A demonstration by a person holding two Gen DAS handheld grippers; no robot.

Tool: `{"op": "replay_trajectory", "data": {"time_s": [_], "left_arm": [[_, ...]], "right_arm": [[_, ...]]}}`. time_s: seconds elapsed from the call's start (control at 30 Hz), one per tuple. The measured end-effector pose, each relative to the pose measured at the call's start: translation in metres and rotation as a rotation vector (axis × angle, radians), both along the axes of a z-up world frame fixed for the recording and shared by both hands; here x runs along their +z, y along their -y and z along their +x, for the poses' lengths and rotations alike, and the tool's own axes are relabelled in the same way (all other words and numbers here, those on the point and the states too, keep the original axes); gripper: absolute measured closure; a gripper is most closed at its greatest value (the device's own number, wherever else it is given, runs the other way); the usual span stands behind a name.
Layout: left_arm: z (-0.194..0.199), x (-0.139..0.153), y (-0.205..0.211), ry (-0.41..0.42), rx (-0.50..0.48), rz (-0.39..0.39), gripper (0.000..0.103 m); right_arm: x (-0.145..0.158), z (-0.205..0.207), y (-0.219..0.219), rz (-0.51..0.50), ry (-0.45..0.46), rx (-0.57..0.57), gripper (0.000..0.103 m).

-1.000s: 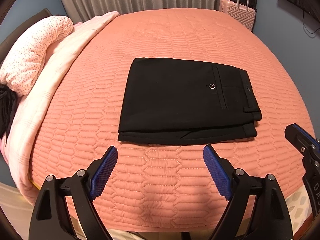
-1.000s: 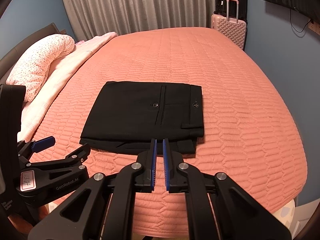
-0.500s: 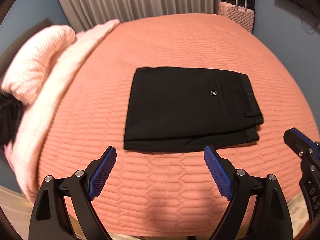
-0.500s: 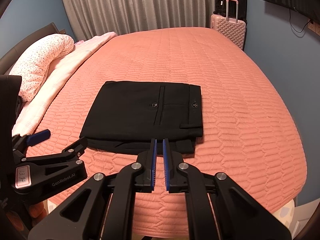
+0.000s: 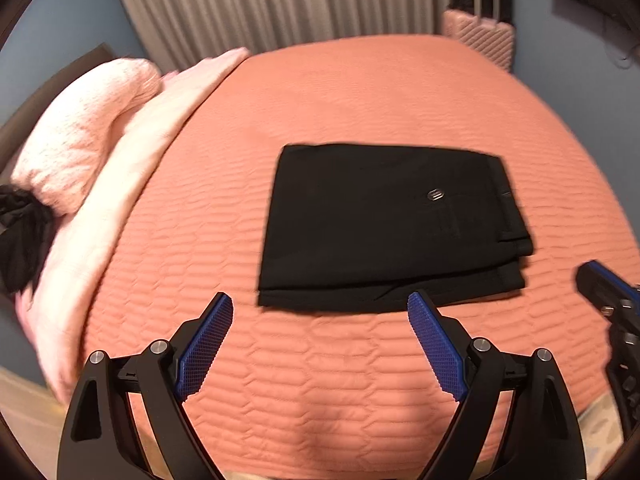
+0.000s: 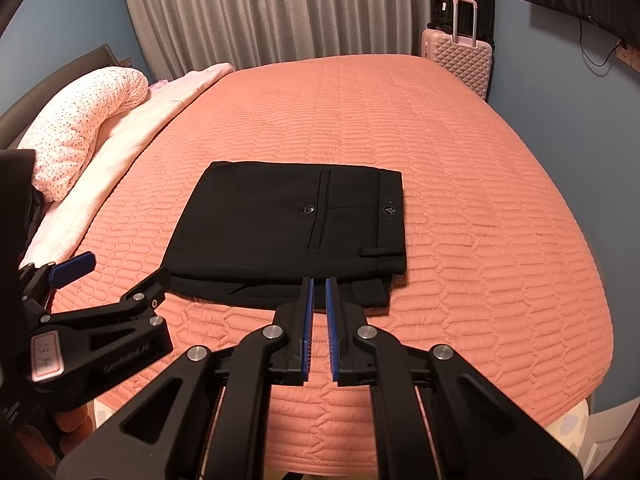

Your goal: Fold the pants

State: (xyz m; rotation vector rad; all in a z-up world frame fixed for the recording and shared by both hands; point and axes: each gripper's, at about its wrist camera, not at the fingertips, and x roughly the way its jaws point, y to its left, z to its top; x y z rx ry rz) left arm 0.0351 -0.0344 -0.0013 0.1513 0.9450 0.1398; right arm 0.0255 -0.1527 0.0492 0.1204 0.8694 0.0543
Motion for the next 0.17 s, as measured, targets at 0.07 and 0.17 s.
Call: {"op": "replay_trajectory", "data": {"time_s": [0.07, 0.17], "left_arm": [[0.0009, -0.0017, -0.0037, -0.011, 0.004, -0.012, 0.016], [0.0004, -0.0016, -0.0059, -0.015, 0.002, -0.032, 0.016]], "right_arm": [[-0.0005, 0.0003, -0.0005, 0.000, -0.001, 0.001, 0.096], [-0.0012, 0.0008, -0.0018, -0.001, -0.003, 0.000, 0.096]]}}
